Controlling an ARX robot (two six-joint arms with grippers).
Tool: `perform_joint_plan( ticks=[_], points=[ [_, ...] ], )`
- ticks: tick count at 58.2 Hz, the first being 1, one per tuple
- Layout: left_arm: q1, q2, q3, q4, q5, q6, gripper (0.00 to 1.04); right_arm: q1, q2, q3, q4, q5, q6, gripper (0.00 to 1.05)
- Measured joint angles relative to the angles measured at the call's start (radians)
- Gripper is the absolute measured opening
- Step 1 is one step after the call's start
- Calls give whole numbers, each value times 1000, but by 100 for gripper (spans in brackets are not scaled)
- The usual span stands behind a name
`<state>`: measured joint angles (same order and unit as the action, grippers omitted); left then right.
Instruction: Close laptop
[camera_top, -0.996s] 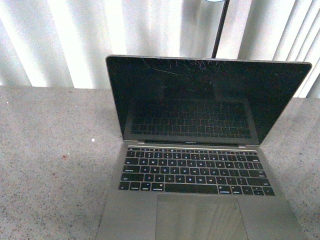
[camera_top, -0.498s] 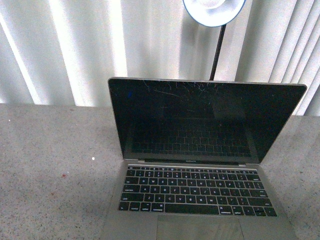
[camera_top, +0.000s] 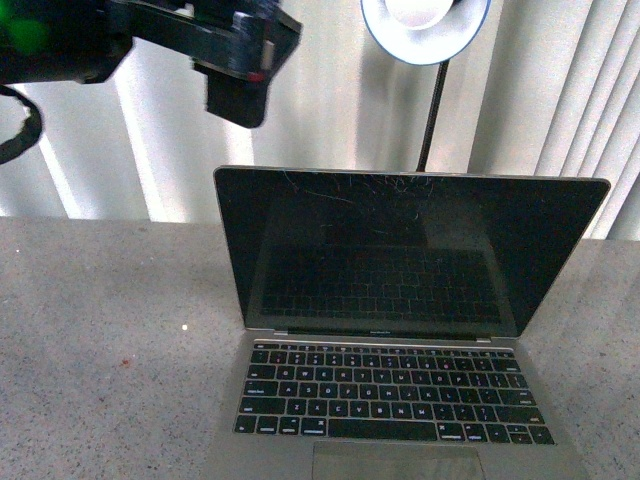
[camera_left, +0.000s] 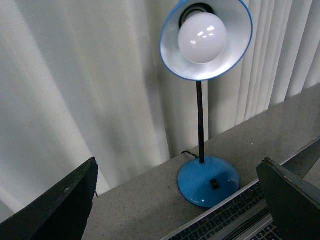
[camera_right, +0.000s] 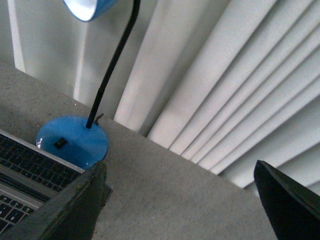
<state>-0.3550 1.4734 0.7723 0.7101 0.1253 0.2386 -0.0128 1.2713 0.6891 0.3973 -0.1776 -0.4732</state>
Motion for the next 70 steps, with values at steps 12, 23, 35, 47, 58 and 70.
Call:
perform_joint_plan(
  ticks=[12,23,35,47,58,70],
  points=[
    [-32,141,140,-106,-111,113,62,43,90,72,-6,-76,-135,49],
    [-18,245,302,-194,-150,221,21,58,163,126,-47,-145,-258,10],
    [-24,267,346,-346,-156,289,4,89,212,201,-146,-191,-328,3],
    [-39,280,383,-405,-130,261,4,102,282,264,-220,-210,-375,3],
    [-51,286,397,-464,-120,275,4,122,317,299,-256,-216,-407,3],
    [-56,293,396,-498,-114,286,4,144,344,332,-272,-217,-420,3]
  ],
)
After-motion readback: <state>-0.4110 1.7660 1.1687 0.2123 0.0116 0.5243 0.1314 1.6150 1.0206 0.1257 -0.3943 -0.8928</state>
